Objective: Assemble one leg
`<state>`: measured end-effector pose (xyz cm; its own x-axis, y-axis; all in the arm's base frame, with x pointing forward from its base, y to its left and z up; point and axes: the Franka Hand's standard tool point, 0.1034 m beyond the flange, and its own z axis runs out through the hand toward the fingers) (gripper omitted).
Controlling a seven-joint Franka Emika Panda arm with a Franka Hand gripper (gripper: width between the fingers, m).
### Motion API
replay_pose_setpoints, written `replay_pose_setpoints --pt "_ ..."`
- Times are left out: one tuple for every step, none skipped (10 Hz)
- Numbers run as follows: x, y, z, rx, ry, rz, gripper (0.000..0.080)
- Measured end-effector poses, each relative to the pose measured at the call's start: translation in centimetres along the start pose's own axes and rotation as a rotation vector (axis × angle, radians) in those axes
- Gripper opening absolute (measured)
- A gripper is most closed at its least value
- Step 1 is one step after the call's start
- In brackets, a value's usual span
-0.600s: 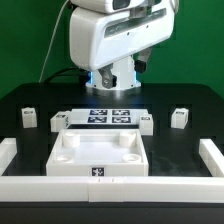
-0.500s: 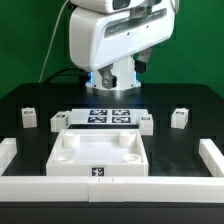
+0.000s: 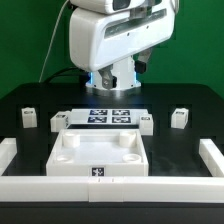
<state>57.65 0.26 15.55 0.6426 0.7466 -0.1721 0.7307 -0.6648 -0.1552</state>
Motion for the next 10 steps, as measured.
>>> replay_pose_setpoints --pt "0.0 0.0 0.1 0.000 0.000 -0.001 0.0650" --pt "0.0 -0.3 0.4 -0.018 0.012 -0.033 0.0650" --pt "-0.5 -1.0 1.0 -0.032 0.022 -0.083 0.0650" --pt "-1.2 -1.8 1.9 -0.049 0.035 -0.153 0.0650" --pt "-1.7 -2.2 2.8 -0.062 0.050 -0.183 0.0650" --pt "-2.0 -2.5 4.1 -0.089 0.075 -0.209 0.0650" --pt "-2.6 -2.8 5.5 -0.100 0.087 -0.235 0.0650" --pt "-3.3 -2.5 6.3 -0.102 0.108 -0.252 0.0650" --pt "-3.4 -2.4 6.3 -0.103 0.107 -0.245 0.0650" --pt "-3.4 -2.4 6.3 -0.102 0.107 -0.246 0.0650"
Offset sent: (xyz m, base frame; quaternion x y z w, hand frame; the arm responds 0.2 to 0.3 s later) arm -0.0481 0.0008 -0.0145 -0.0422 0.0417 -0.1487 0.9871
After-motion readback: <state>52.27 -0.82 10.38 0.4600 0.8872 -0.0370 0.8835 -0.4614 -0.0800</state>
